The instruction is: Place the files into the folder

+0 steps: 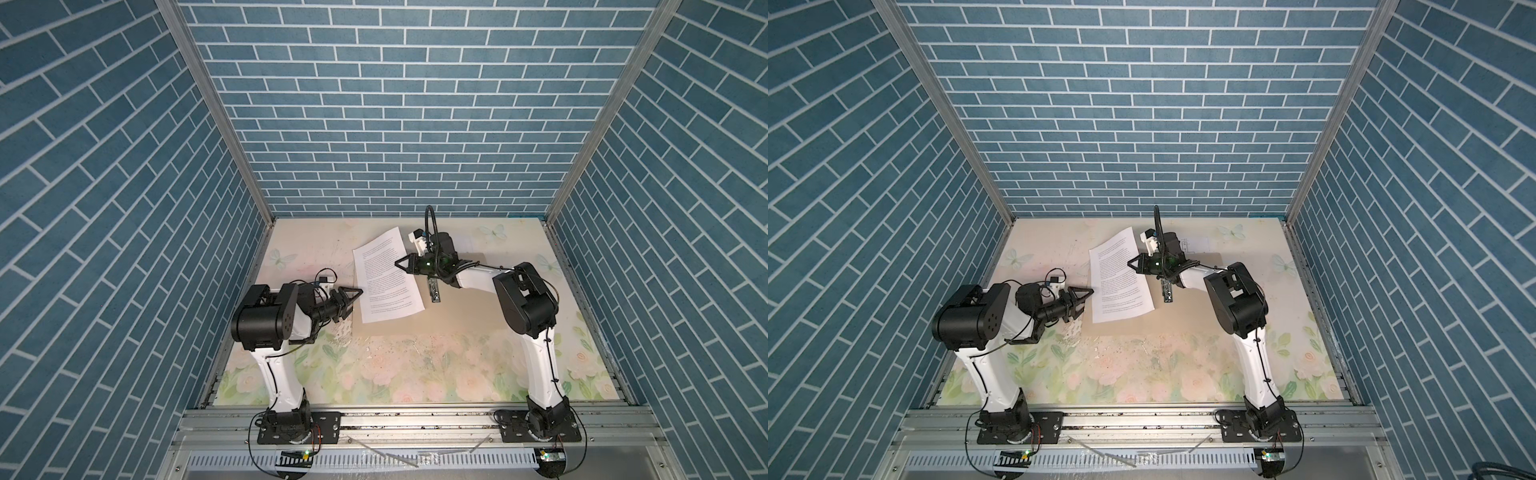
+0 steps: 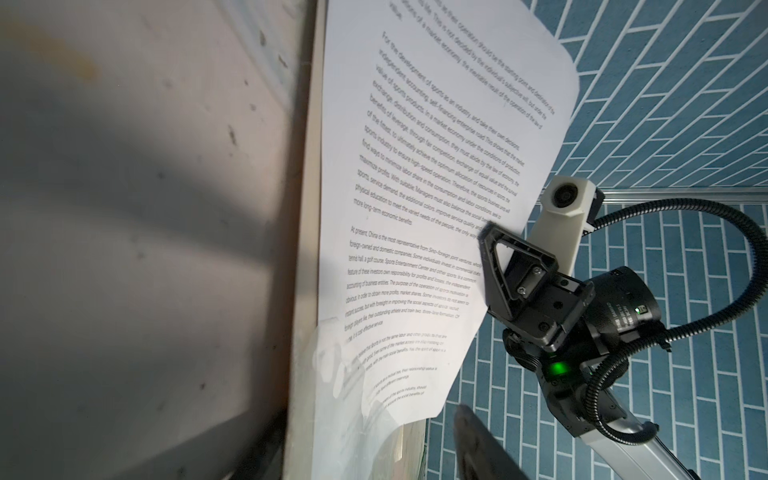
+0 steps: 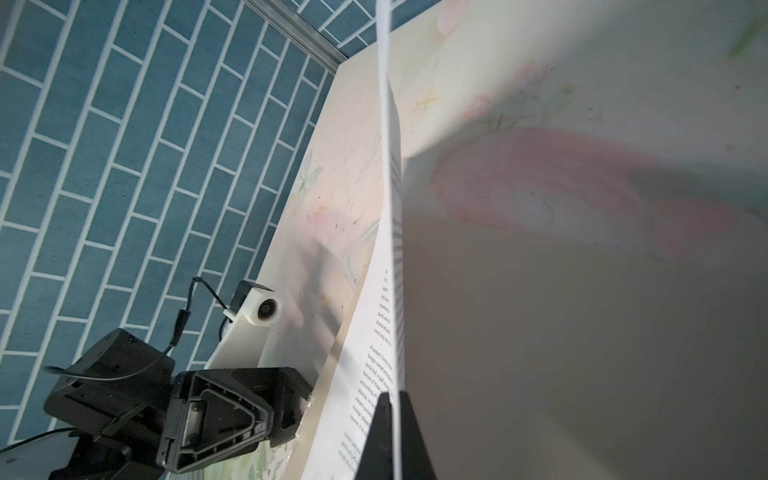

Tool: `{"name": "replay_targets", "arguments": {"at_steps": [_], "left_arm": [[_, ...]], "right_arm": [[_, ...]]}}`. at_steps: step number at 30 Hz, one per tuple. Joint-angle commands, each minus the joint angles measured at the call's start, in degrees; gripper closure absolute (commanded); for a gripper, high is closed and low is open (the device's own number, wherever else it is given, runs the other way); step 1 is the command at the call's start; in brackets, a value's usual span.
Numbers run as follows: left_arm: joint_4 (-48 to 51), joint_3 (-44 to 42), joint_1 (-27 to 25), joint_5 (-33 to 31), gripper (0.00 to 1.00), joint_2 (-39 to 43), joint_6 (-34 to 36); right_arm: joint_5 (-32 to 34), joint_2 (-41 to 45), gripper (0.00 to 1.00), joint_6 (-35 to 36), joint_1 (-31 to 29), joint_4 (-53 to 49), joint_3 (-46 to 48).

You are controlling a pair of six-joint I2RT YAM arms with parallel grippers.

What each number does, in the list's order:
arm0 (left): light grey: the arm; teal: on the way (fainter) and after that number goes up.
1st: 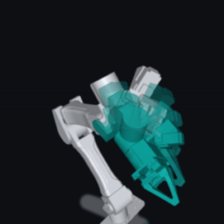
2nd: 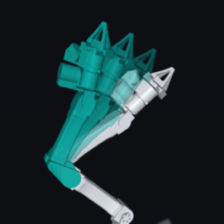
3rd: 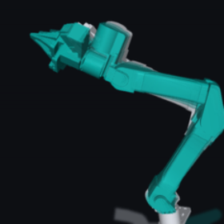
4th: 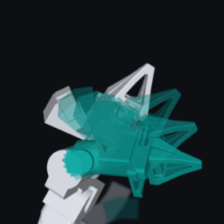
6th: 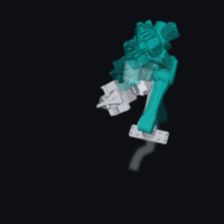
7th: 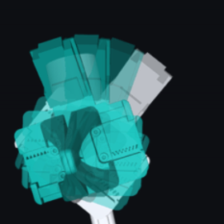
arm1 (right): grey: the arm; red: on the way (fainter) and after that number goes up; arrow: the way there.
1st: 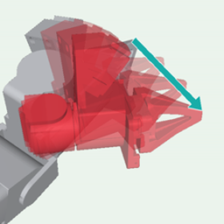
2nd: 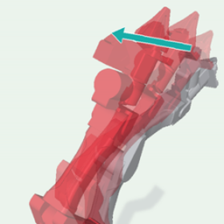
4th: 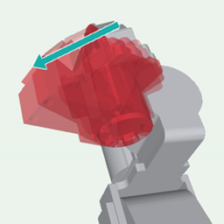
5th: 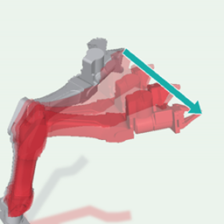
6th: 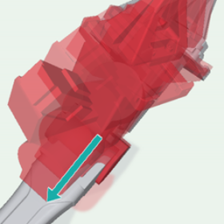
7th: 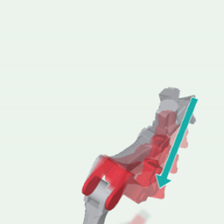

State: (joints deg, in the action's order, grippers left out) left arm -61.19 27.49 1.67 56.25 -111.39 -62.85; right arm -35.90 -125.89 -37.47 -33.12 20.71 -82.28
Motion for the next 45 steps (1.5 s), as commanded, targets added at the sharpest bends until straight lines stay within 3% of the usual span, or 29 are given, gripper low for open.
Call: {"name": "replay_targets", "arguments": {"at_steps": [1, 18, 32, 45], "left_arm": [[1.99, -1.11, -0.18, -1.05, 0.39, -1.63, 0.06], [-0.27, -2.31, -0.18, -1.71, 0.39, -1.95, -1.5], [-5.84, -3.24, -0.18, -1.49, 0.39, -3.83, -4.21], [-7.96, -4.7, -0.46, -2.42, 0.39, -3.96, -4.99]], "right_arm": [[1.39, 2.66, 1.0, -0.25, -0.48, -3.08, 1.31], [8.88, 4.58, 1.0, -6.57, -2.64, -5.63, 4.05], [13.16, 5.52, 1.0, -6.03, -2.64, -14.12, 2.91], [13.88, 4.69, 1.0, -12.18, -3.52, -8.85, 4.63]]}}
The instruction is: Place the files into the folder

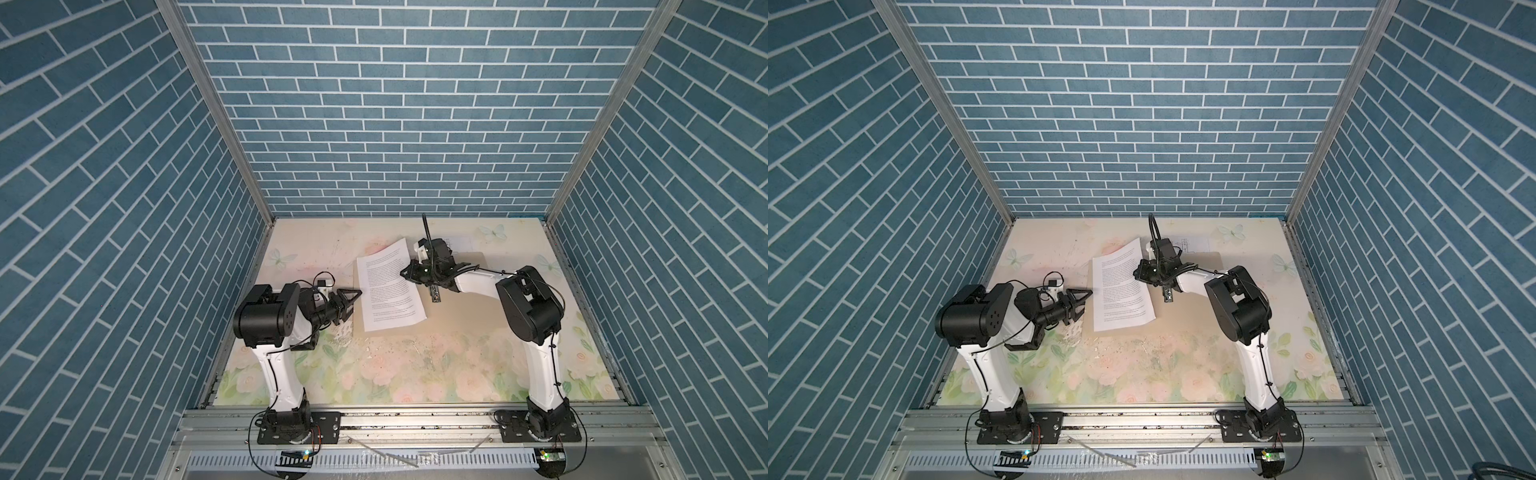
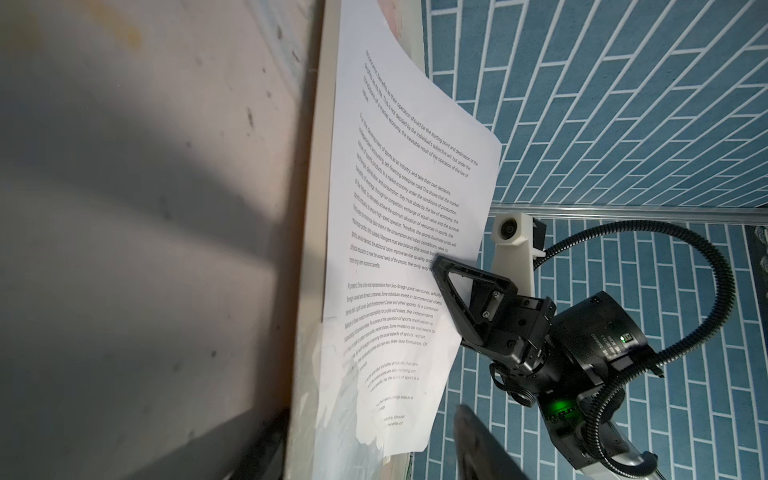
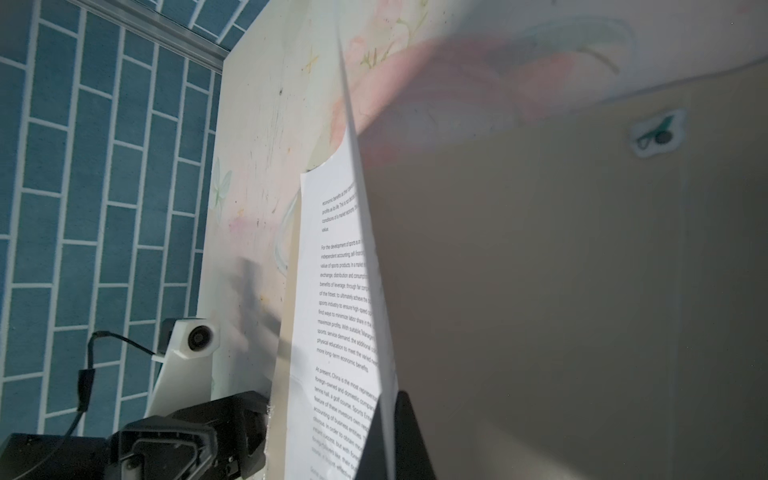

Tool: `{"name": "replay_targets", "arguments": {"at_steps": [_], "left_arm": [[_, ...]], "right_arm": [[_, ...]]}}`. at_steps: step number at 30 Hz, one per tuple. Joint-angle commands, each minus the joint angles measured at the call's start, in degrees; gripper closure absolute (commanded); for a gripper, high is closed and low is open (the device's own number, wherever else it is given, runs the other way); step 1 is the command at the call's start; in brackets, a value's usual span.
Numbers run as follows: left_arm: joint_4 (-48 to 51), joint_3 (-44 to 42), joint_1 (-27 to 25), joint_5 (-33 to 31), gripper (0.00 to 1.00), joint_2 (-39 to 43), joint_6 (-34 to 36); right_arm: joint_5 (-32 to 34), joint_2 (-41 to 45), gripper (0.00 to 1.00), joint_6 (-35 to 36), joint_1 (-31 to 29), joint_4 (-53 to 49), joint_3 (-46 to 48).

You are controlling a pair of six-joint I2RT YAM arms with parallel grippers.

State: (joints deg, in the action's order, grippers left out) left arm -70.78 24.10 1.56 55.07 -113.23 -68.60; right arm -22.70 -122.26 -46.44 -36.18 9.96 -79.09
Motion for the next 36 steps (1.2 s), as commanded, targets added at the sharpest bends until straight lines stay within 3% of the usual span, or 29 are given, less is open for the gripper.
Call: {"name": "replay_targets", "arguments": {"at_steps": [1, 12, 26, 36], "left_arm": [[1.2, -1.46, -0.42, -1.28, 0.39, -2.24, 0.62], [-2.07, -1.6, -0.58, -0.78, 0.39, -4.1, -0.83], [-3.13, -1.95, -0.51, -0.4, 0.39, -4.5, -1.19], [-3.32, -2.21, -0.6, -0.4, 0.39, -4.35, -1.36]], "right_arm": [[0.8, 1.06, 1.0, -3.84, -0.55, 2.04, 1.68], [3.33, 2.78, 1.0, -2.61, -0.29, -4.68, 2.27], [3.2, 3.38, 0.83, -0.78, -0.03, -10.87, 0.72], [2.67, 4.58, 0.82, 0.63, 0.47, -14.48, 0.78]]}}
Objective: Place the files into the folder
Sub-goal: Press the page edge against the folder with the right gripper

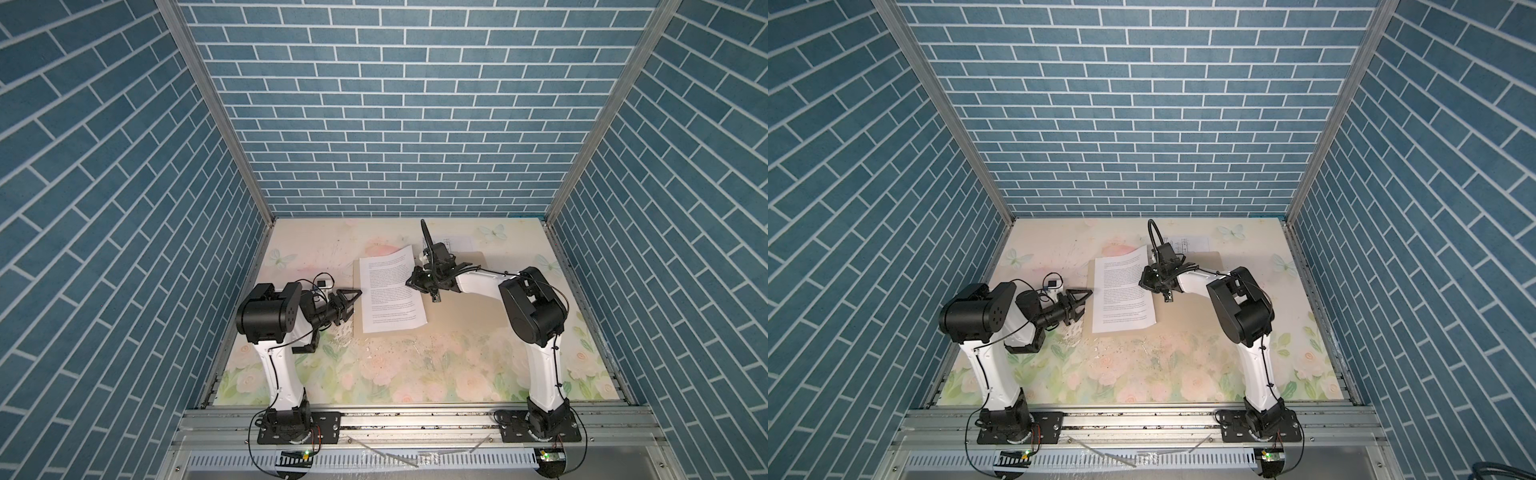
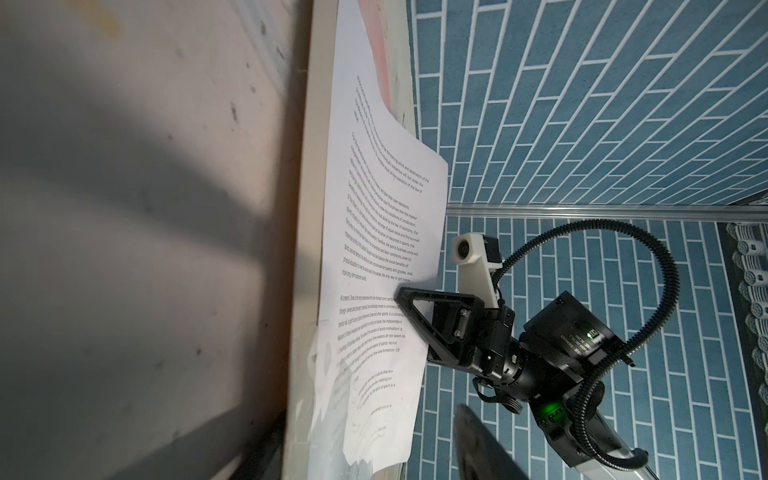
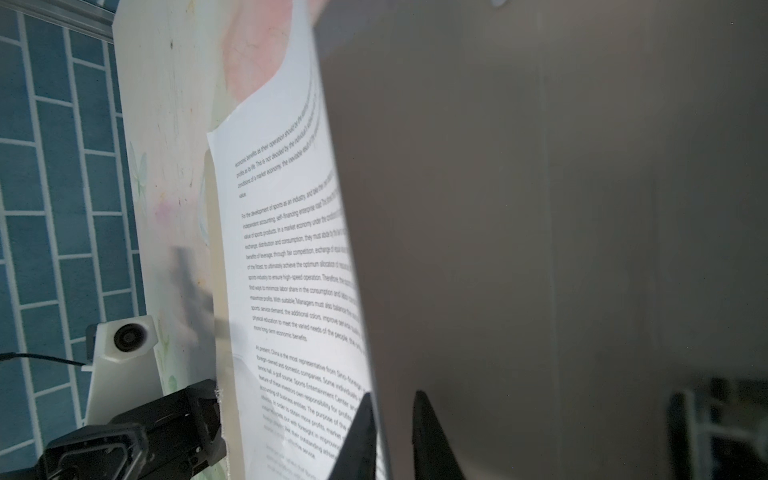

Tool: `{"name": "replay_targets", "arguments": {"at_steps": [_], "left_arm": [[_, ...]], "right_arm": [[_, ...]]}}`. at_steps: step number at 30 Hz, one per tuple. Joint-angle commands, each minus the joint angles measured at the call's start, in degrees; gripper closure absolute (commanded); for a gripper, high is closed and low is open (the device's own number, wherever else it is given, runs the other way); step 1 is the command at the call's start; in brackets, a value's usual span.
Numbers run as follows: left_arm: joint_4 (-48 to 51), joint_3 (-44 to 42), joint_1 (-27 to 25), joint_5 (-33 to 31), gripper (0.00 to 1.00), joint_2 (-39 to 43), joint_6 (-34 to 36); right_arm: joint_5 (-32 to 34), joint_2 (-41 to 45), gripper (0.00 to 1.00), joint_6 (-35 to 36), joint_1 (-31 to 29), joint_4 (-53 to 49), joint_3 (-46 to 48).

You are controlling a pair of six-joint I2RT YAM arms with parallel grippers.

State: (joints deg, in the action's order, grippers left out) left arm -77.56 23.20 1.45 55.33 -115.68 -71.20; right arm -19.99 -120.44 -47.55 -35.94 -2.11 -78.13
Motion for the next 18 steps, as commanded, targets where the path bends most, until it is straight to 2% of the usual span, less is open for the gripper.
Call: {"name": "replay_targets", "arguments": {"at_steps": [1, 8, 18], "left_arm": [[3.47, -1.31, -0.49, -0.66, 0.39, -1.92, 1.15], [3.47, -1.54, -0.53, -0.66, 0.39, -1.83, 1.15], [2.95, -1.65, -1.01, -0.91, 0.38, -2.07, 1.06]], "right_arm": [[-0.26, 2.84, 0.82, 1.97, 0.29, -2.55, -0.18], [-1.27, 3.33, 0.83, 2.65, 0.52, -2.83, 0.52], [-3.71, 2.98, 0.93, -0.5, 0.44, 1.27, 2.45]]}}
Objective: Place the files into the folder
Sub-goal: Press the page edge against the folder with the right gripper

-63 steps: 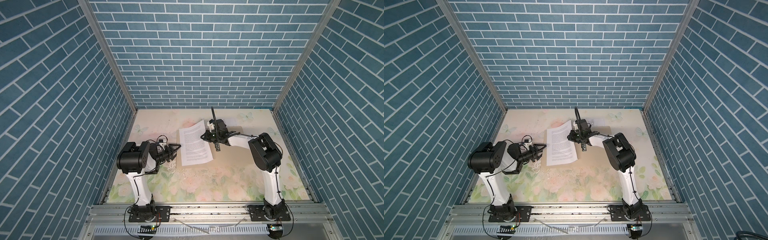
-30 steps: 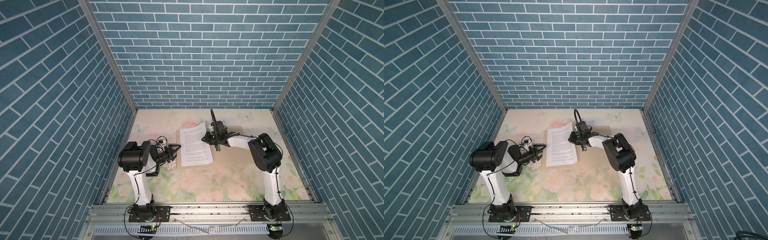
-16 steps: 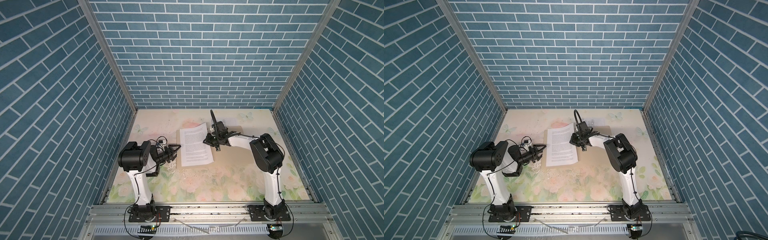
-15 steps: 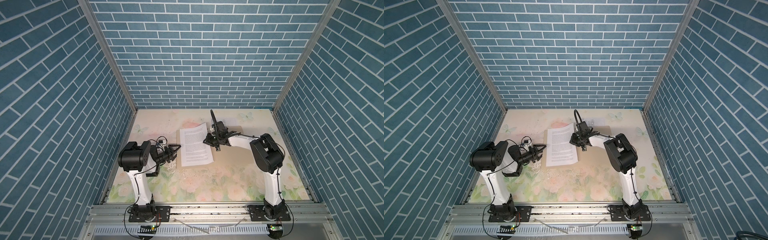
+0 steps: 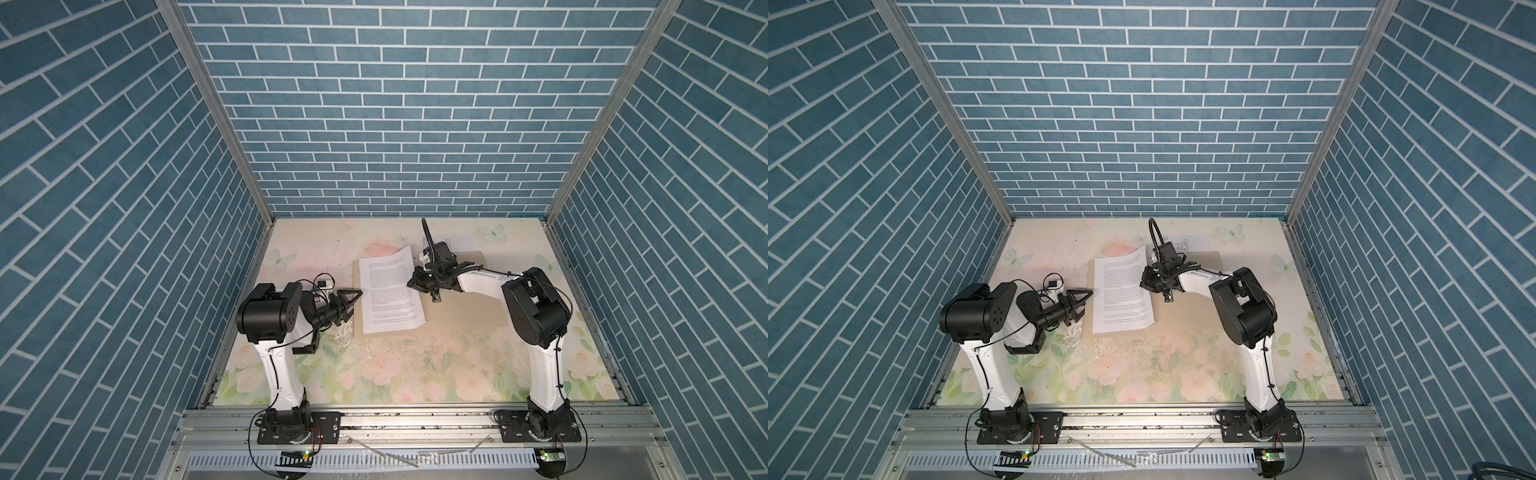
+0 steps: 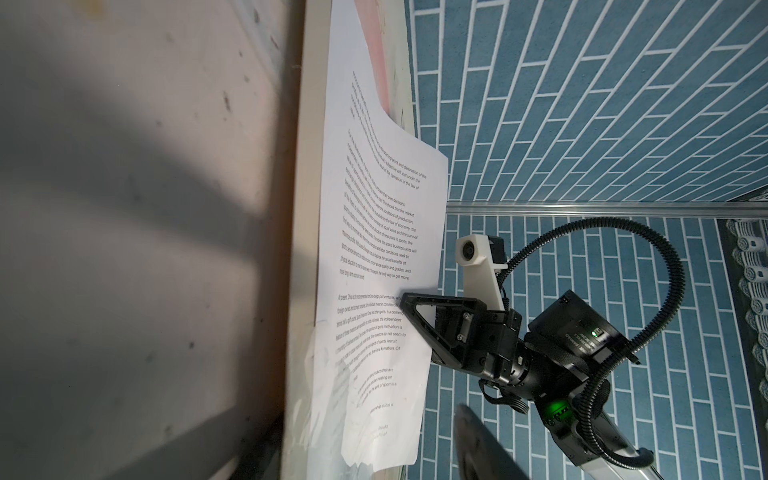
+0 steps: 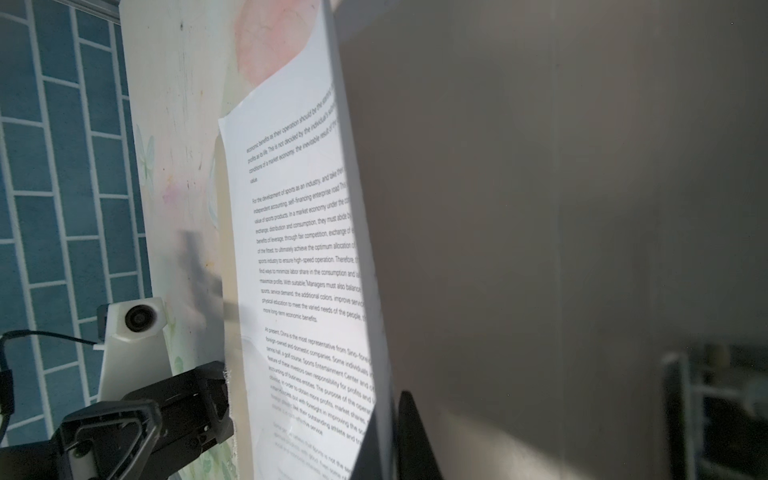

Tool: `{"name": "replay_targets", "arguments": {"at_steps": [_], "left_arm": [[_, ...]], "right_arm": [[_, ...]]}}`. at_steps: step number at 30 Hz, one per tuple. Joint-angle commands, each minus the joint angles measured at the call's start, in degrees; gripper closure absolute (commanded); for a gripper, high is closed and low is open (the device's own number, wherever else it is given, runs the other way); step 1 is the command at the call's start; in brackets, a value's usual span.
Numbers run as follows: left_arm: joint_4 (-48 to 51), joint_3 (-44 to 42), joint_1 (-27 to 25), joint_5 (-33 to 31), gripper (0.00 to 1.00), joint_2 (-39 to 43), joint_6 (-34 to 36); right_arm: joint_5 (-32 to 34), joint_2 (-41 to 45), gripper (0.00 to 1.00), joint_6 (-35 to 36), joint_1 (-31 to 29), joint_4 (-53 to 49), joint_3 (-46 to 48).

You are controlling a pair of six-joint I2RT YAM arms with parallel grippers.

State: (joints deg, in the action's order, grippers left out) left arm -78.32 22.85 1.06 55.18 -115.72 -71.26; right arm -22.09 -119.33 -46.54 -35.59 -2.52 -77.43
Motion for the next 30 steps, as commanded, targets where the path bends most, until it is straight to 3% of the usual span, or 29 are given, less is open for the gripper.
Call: {"name": "replay_targets", "arguments": {"at_steps": [1, 12, 30], "left_arm": [[3.57, -1.29, -0.62, -0.76, 0.38, -2.05, 1.06], [2.66, -1.63, -0.71, -1.04, 0.38, -2.66, 1.04], [-2.17, -2.11, -0.88, -1.1, 0.38, -4.92, -1.25]], "right_arm": [[-1.81, 1.73, 0.94, -1.77, 0.09, 1.64, 1.78], [-2.32, 1.82, 0.99, -6.3, 0.0, 3.49, 4.35], [-2.7, 1.46, 1.0, -13.07, -1.04, 8.12, 6.14]]}}
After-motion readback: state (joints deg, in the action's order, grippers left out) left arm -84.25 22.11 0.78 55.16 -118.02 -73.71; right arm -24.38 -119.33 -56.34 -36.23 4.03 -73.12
